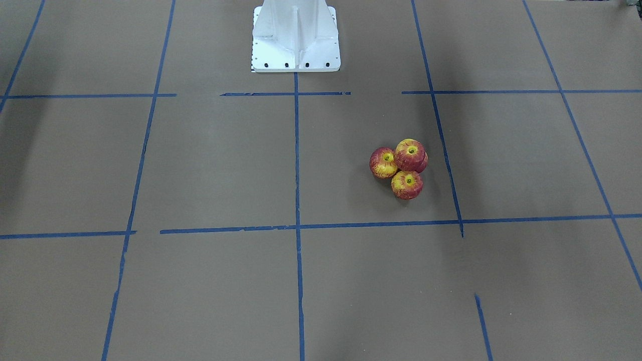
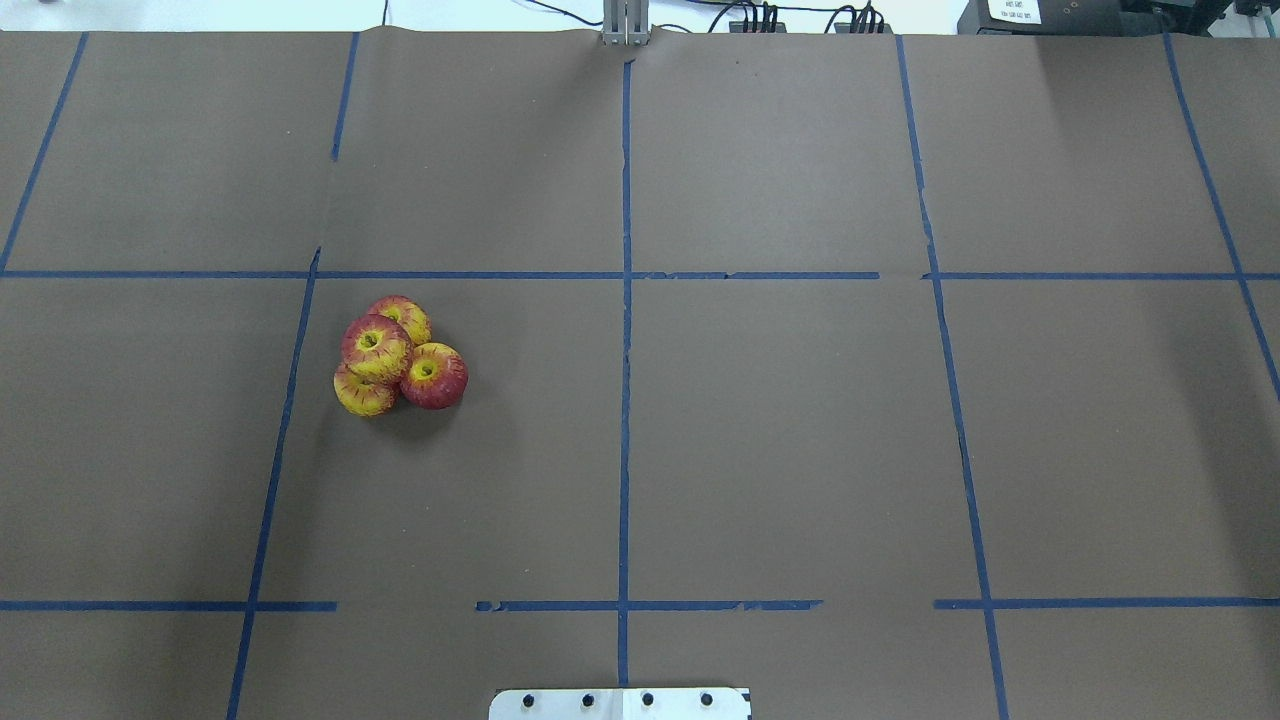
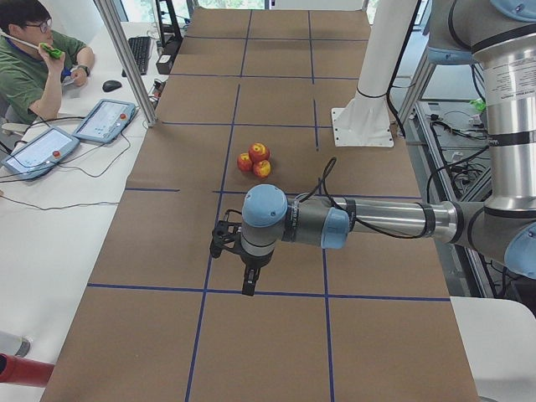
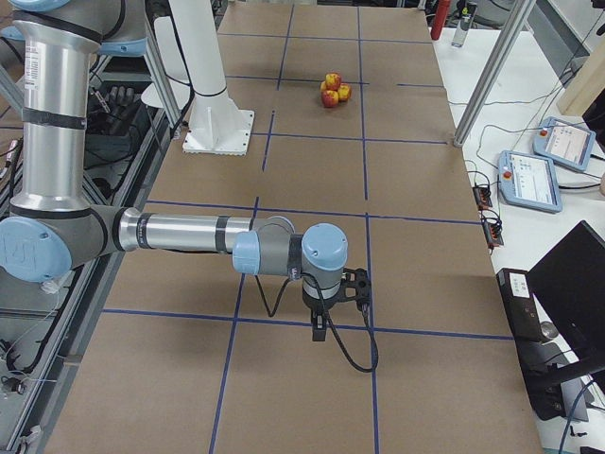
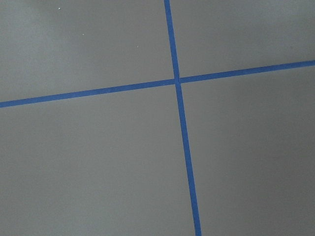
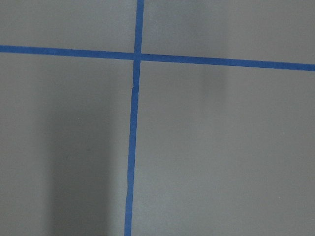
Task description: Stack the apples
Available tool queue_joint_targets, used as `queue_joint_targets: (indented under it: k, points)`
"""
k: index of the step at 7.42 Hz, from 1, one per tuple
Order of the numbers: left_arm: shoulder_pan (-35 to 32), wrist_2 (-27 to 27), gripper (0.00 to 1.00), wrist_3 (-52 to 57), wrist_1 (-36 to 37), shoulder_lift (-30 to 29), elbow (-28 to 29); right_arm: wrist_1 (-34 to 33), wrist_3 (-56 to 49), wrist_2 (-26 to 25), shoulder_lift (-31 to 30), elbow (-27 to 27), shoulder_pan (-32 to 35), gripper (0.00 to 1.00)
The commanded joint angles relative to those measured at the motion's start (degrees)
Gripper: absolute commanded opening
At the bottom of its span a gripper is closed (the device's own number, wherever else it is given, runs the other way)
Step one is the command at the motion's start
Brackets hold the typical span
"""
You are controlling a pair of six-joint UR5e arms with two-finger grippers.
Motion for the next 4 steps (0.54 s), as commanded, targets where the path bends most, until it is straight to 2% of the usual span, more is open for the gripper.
queue_joint_targets:
  k: [1,4]
  points:
    - [0.04,-0.01,1.00,-0.07,-0.11,-0.25,0.63,0.00,0.00,-0.01,0.00,0.00,0.00,1.00]
    - [0.04,0.08,1.00,-0.07,-0.11,-0.43,0.37,0.00,0.00,-0.01,0.00,0.00,0.00,1.00]
